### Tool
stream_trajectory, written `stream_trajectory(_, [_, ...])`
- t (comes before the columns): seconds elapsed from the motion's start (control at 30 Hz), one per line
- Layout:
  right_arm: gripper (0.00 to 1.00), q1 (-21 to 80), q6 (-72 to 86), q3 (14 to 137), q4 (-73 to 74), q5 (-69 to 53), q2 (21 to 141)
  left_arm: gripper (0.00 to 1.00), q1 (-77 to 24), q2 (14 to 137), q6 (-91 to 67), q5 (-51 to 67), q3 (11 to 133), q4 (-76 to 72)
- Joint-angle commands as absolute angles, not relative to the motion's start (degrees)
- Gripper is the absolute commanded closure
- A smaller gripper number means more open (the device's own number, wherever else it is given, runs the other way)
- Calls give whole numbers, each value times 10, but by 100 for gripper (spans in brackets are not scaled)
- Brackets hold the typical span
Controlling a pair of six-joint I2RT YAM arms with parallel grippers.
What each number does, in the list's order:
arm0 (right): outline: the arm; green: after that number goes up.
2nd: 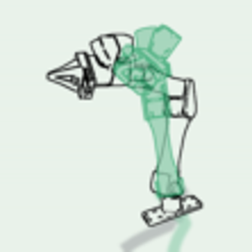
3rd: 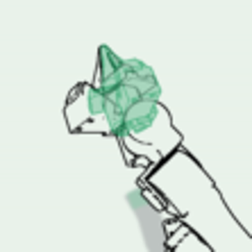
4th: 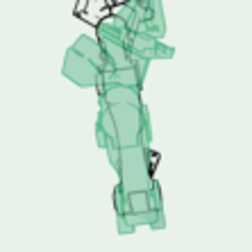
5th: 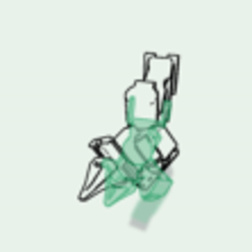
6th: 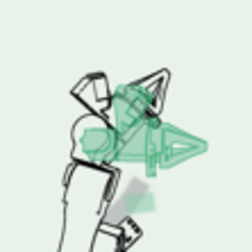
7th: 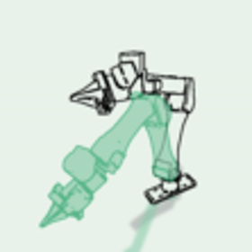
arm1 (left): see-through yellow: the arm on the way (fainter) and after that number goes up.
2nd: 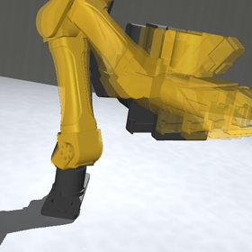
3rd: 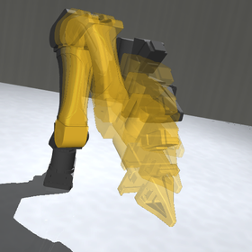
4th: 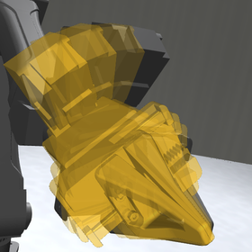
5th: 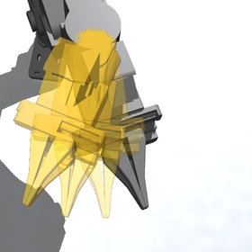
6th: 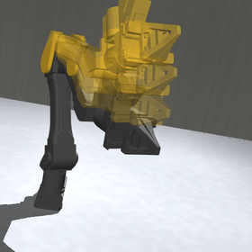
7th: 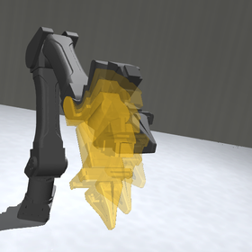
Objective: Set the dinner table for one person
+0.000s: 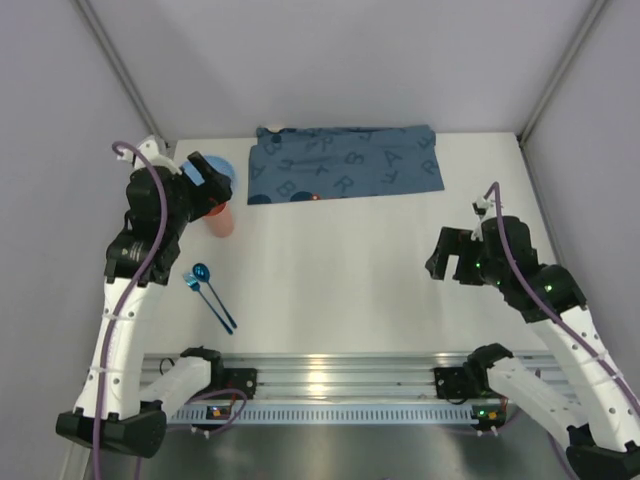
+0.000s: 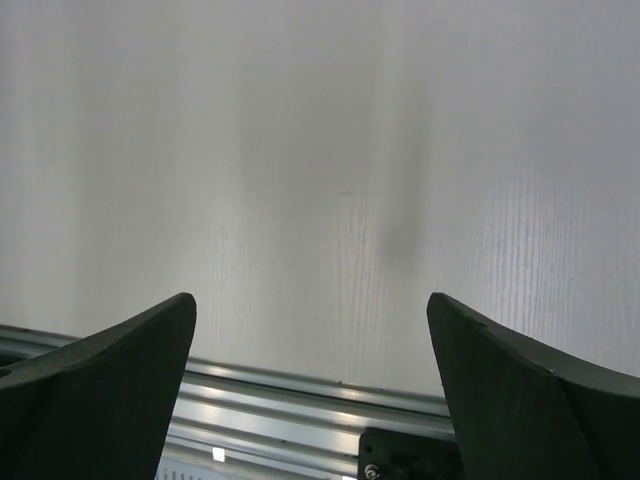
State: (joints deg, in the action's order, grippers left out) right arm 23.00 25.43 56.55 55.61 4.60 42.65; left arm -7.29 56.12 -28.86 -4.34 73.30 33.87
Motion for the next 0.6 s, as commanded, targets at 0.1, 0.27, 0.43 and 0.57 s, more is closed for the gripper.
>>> stream_trajectory(0.1, [0, 241, 253, 608, 532, -30, 480, 1, -71, 513, -395, -113, 714, 393])
stream_trajectory(0.27, [0, 239, 247, 650, 522, -18, 530, 1, -71, 477, -445, -62, 567, 285])
stream_trajectory(0.43, [0, 194, 251, 744, 520, -32, 701, 1, -83, 575, -413, -14, 586, 311])
stream_trajectory(0.57, [0, 132, 284, 818, 505, -34, 858, 2, -99, 606, -392, -11, 604, 308])
